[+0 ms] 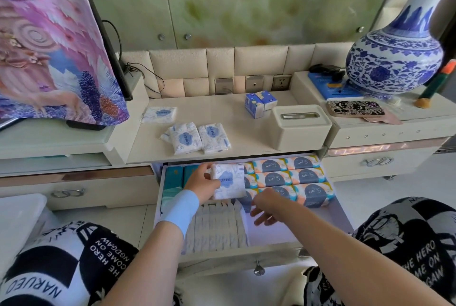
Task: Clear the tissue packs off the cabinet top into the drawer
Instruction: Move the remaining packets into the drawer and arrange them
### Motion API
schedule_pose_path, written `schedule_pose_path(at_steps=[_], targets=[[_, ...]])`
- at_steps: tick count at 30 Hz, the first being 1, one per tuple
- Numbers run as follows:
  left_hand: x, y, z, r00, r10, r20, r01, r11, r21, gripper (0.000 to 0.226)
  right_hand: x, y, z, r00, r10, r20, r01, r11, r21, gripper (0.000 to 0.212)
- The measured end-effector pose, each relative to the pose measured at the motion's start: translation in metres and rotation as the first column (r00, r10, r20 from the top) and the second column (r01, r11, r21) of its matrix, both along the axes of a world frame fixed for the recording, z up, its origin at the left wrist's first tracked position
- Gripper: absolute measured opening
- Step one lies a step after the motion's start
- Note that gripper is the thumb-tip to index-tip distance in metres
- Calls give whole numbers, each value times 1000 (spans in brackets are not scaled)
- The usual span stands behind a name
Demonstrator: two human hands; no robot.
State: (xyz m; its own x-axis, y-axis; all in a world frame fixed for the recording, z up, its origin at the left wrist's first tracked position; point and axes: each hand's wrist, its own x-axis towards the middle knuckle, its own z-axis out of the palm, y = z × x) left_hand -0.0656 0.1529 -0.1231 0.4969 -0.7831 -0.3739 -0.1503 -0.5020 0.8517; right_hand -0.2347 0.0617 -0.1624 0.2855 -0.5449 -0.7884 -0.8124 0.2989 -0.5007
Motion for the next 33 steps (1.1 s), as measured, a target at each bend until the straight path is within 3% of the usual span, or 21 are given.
schedule_pose_path(at_steps=[3, 5, 7, 10, 13, 16, 18, 20, 21, 23, 26, 28, 30, 33], targets=[[-18, -8, 4, 993, -116, 31, 118, 991, -58, 46, -6, -13, 25, 921, -297, 251, 249, 947, 206, 49], [-29, -12, 2, 975, -216, 57, 221, 970, -106, 47, -13, -18, 31, 817, -434, 380, 270, 870, 412, 76], [-37, -15, -5, 941, -337, 26, 337, 932, -132, 45, -19, -21, 32, 759, -491, 428, 259, 831, 493, 88], [-44, -22, -16, 851, -520, -73, 516, 854, -74, 43, -27, -22, 34, 804, -428, 414, 249, 873, 420, 63], [-50, -28, -25, 857, -514, -32, 514, 858, 5, 34, -34, -22, 29, 935, -225, 276, 200, 973, 116, 28], [-50, -25, -37, 827, -475, 300, 444, 880, 169, 34, -39, -14, 24, 995, 74, 71, -67, 993, -97, 39], [-49, -17, -47, 714, -540, 445, 458, 842, 286, 40, -41, -7, 17, 948, 297, -110, -313, 933, -179, 44], [-49, -7, -60, 549, -670, 500, 503, 742, 442, 51, -39, 0, 4, 875, 417, -247, -471, 852, -229, 46], [-49, -3, -66, 477, -720, 504, 505, 694, 514, 60, -37, 4, -3, 855, 433, -284, -501, 832, -239, 47], [-48, 2, -73, 419, -752, 508, 484, 659, 576, 73, -31, 13, -14, 839, 430, -333, -522, 810, -269, 44], [-45, 4, -76, 445, -724, 527, 485, 689, 538, 81, -21, 25, -25, 871, 367, -325, -457, 849, -264, 35], [-42, 5, -73, 464, -707, 534, 486, 707, 514, 80, -11, 33, -31, 958, 247, -143, -265, 957, -118, 33], [-39, 8, -73, 482, -691, 539, 478, 723, 499, 78, -3, 37, -30, 994, 106, -7, -105, 993, 54, 33], [-36, 12, -75, 468, -684, 560, 478, 729, 490, 79, 1, 35, -20, 993, 112, -46, -111, 994, 24, 33]])
